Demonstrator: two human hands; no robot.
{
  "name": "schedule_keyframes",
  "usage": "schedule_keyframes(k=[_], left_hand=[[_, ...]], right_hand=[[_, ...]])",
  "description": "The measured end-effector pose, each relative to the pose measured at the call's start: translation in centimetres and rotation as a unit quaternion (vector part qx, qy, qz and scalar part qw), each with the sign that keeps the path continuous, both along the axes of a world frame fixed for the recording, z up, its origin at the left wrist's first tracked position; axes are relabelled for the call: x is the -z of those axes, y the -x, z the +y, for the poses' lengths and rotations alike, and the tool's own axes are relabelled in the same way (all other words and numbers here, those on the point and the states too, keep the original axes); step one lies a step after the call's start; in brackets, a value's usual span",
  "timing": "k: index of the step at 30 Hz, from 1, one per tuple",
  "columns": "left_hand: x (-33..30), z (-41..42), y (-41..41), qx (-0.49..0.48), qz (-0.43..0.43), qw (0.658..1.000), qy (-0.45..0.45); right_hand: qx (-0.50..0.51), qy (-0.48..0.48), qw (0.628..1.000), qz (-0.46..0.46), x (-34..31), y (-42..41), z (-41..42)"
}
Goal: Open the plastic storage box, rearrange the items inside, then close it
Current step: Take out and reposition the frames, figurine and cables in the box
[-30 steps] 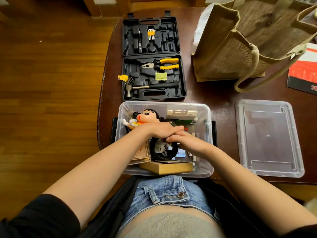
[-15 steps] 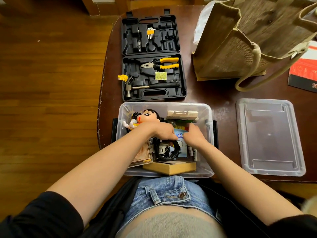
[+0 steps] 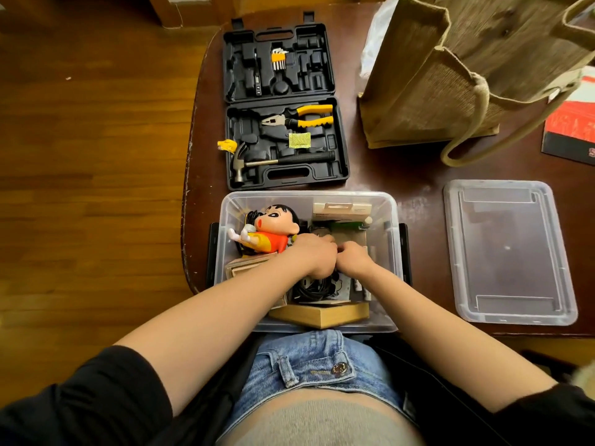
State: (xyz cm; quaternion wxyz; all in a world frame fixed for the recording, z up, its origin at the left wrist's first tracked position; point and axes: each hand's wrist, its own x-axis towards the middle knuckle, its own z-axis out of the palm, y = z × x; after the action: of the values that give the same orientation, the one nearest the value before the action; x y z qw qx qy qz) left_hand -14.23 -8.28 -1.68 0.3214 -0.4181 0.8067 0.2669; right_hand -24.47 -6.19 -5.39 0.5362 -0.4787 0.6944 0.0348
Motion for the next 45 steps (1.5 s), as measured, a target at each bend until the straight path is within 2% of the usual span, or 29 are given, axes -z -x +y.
schedule_keyframes(k=[3,5,8,11,17,29,40,42,45], left_hand=[[1.2,0.1,-0.1,0.004,-0.024,1.0,-0.004],[1.6,-0.1,-0.4,0.007,-0.031,0.999,-0.02],[1.9,-0.3,-0.6,0.008,-0.025,0.999,-0.019],[2.0,-0.3,-0.6,0.008,-0.023,0.999,-0.023],[2.2,-0.3,-0.9,-0.006,-0.016,0.999,-0.037],[2.3,-0.5,-1.2,-0.011,-0.012,0.998,-0.057],[2.3,-0.5,-1.2,-0.014,-0.01,0.998,-0.065],[2.3,-0.6,-1.2,-0.015,-0.011,0.997,-0.068],[2.1,-0.6,-1.1,-0.017,-0.011,0.997,-0.069]], right_hand=[[-0.003,0.003,1.0,-0.01,-0.1,1.0,0.6],[-0.044,0.037,0.996,0.074,-0.4,1.5,1.1],[-0.155,0.082,0.953,0.247,-0.8,1.1,1.6],[-0.267,0.068,0.91,0.31,-0.6,0.7,1.5],[-0.302,0.07,0.897,0.316,0.6,0.7,0.4],[-0.221,0.143,0.913,0.313,0.4,-0.1,0.3],[-0.18,0.105,0.93,0.302,0.5,0.0,0.9],[-0.198,0.114,0.919,0.321,0.2,0.4,0.8],[-0.275,0.077,0.896,0.339,-0.2,0.8,0.8]])
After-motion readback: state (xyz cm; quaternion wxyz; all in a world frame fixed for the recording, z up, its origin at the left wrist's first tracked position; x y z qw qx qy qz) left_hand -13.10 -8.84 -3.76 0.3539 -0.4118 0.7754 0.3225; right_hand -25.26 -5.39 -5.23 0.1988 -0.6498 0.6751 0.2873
